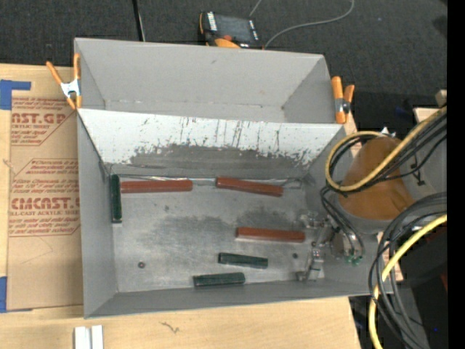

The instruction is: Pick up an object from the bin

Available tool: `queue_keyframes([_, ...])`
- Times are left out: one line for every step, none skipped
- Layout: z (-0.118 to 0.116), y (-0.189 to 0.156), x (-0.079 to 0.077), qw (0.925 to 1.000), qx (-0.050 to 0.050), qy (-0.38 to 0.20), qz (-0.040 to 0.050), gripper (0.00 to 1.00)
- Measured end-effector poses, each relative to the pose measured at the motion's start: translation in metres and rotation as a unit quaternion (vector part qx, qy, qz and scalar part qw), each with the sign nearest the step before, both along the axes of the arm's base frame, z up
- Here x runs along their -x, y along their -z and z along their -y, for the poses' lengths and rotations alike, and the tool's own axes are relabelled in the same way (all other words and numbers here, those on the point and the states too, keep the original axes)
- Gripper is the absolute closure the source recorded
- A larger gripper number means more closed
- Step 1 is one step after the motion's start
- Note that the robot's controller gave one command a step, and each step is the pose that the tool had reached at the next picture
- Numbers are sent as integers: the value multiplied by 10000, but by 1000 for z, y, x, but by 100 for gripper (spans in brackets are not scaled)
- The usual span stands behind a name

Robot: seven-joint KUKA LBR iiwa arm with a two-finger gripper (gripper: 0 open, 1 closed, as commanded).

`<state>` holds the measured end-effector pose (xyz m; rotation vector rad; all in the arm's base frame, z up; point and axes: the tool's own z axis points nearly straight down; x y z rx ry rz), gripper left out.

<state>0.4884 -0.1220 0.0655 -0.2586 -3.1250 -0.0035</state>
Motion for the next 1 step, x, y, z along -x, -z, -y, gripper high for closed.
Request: queue_keyframes([1,-4,-2,10000,14,-11,27,100])
